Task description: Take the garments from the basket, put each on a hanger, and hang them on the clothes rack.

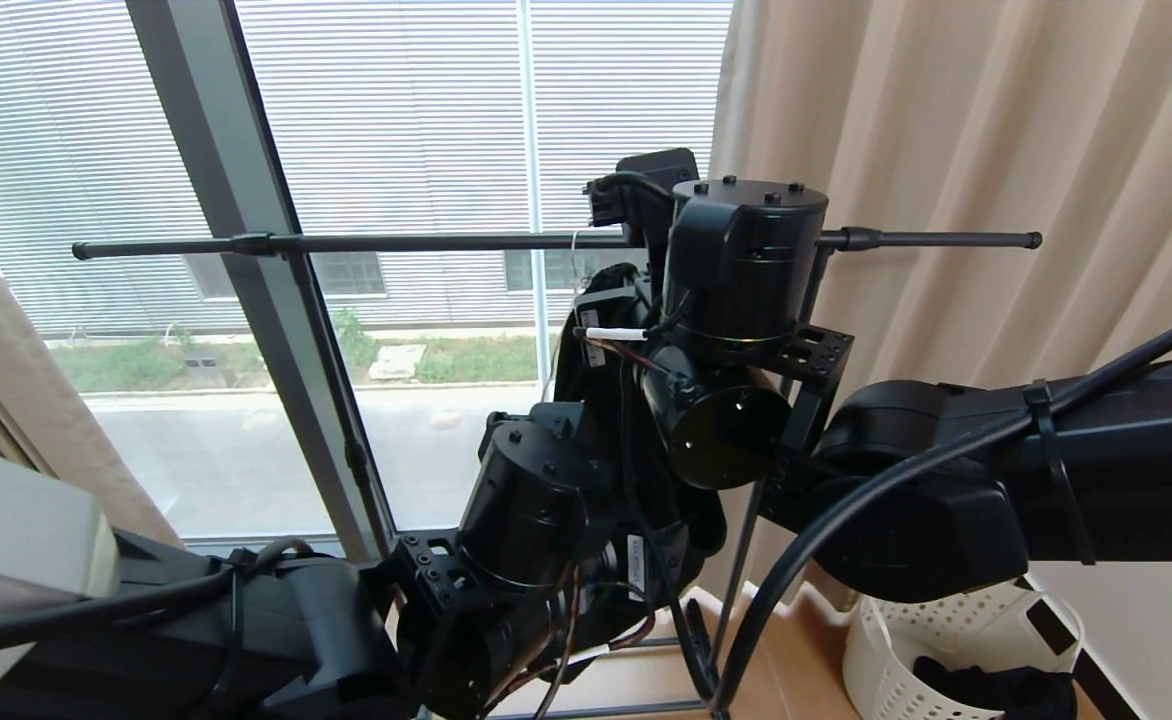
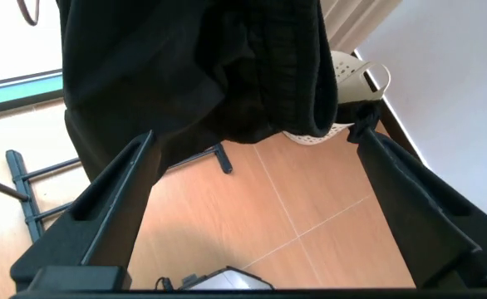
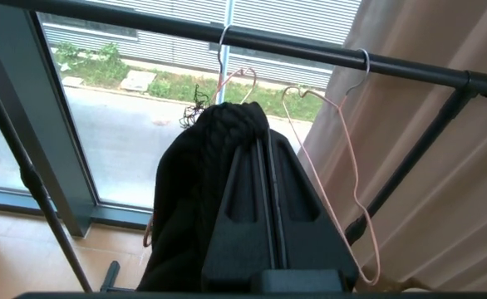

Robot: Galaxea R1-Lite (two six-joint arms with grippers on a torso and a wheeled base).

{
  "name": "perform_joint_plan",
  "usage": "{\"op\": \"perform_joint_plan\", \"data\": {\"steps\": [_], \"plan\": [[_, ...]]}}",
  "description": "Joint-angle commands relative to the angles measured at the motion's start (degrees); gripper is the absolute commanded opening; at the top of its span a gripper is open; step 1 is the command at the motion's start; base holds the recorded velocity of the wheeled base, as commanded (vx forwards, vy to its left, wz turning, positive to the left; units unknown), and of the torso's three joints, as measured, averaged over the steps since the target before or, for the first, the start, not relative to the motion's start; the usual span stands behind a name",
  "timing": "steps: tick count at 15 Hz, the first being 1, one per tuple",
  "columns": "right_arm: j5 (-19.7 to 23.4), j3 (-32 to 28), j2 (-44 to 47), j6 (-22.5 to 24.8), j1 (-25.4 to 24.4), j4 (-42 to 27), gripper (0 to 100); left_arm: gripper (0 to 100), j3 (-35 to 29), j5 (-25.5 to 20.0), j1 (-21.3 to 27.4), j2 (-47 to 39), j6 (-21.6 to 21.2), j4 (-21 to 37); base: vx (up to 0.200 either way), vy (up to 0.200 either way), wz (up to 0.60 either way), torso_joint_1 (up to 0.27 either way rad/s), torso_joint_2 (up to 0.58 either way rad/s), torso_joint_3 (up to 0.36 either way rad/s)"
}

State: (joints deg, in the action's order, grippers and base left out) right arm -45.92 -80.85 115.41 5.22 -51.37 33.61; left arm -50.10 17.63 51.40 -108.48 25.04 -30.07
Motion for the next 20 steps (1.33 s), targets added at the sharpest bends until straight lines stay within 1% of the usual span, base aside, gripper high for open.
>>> {"op": "perform_joint_plan", "data": {"steps": [1, 3, 7, 10, 14, 16, 17, 18, 20], "plan": [[-0.31, 0.08, -0.27, -0.03, -0.13, -0.04, 0, 100, -1.93, 0.21, -0.07, -2.43, 0.1, -0.07, 0.0, 0.0, 0.0, 0.0, 0.0, 0.0], [-1.36, 0.52, -0.89, -0.91, -0.13, -0.04, 0, 100, -2.98, 1.88, -0.24, -4.89, 0.01, -0.07, 0.0, 0.0, 0.0, 0.0, 0.0, 0.0], [-1.45, 2.8, -3.7, -1.7, -0.13, -0.04, 0, 100, -5.0, 1.97, -1.91, -8.76, 0.01, 0.02, 0.0, 0.0, 0.0, 0.0, 0.0, 0.0], [-1.36, 3.68, -5.81, -2.14, 0.04, -0.04, 0, 100, -4.56, 1.97, -1.91, -9.2, -0.08, 0.19, 0.0, 0.0, 0.0, 0.0, 0.0, 0.0], [-1.36, 3.59, -6.34, -2.67, 0.48, 0.05, 0, 100, -2.02, 1.97, -1.56, -9.11, -0.17, 0.72, 0.0, 0.0, 0.0, 0.0, 0.0, 0.0], [-1.36, 3.68, -7.04, -2.76, 1.71, -0.04, 0, 100, -0.08, 1.97, -0.77, -8.67, -0.08, 0.72, 0.0, 0.0, 0.0, 0.0, 0.0, 0.0], [-1.36, 3.68, -7.48, -2.84, 2.86, -0.04, 0, 100, 1.24, 1.97, -0.51, -6.65, -0.17, 1.07, 0.0, 0.0, 0.0, 0.0, 0.0, 0.0], [-1.36, 3.86, -8.09, -2.84, 3.65, -0.04, 0, 0, 2.38, 1.97, -0.42, -4.72, -0.25, 2.04, 0.0, 0.0, 0.0, 0.0, 0.0, 0.0], [-1.28, 3.94, -8.45, -2.84, 5.14, -0.04, 0, 0, 3.78, 1.97, -0.42, -0.32, -0.43, 4.59, 0.0, 0.0, 0.0, 0.0, 0.0, 0.0]]}}
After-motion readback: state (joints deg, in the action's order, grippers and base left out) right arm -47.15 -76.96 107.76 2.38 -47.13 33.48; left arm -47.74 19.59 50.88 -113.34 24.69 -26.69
